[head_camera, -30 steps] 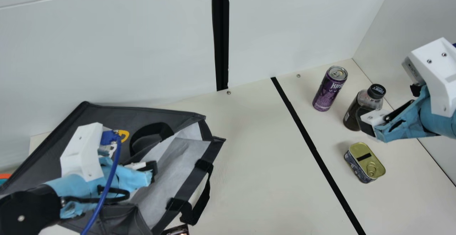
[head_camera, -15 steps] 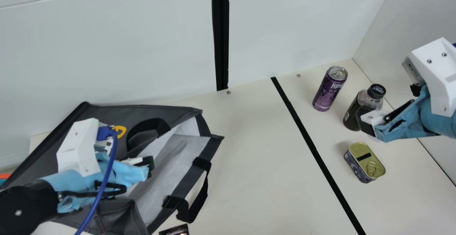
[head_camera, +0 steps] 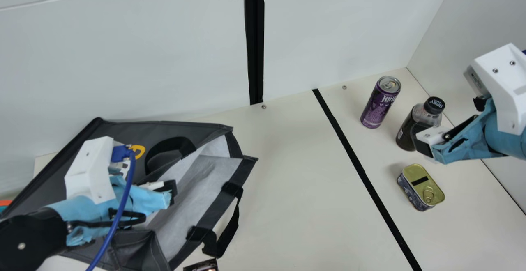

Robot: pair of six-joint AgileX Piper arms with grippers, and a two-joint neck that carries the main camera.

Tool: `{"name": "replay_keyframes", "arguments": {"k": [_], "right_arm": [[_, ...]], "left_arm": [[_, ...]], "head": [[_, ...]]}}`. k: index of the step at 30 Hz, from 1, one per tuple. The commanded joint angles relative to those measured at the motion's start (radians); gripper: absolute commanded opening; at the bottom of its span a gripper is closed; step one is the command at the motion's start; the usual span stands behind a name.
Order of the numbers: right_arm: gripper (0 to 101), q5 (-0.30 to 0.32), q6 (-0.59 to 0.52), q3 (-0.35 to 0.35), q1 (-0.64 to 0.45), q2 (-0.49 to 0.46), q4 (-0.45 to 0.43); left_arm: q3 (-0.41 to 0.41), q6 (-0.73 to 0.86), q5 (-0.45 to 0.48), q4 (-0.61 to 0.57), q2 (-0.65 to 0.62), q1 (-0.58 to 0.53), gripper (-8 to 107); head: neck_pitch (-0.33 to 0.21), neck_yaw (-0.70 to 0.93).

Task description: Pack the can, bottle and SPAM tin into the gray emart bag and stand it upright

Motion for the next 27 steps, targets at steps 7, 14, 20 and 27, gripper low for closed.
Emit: {"name": "replay_keyframes", "arguments": {"k": [7, 14, 20, 27], "right_arm": [[95, 0.000, 0.000, 0.000, 0.000, 0.000, 0.000], [95, 0.000, 0.000, 0.000, 0.000, 0.000, 0.000], [95, 0.000, 0.000, 0.000, 0.000, 0.000, 0.000], [95, 0.000, 0.000, 0.000, 0.000, 0.000, 0.000]], "left_arm": [[0.000, 0.000, 0.000, 0.000, 0.000, 0.000, -8], [0.000, 0.000, 0.000, 0.000, 0.000, 0.000, -8], [0.000, 0.000, 0.000, 0.000, 0.000, 0.000, -8], [0.000, 0.000, 0.000, 0.000, 0.000, 0.000, -8]], "head": [[-0.024, -0.001], [-0.024, -0.001], [-0.024, -0.001], [-0.024, -0.001]]}}
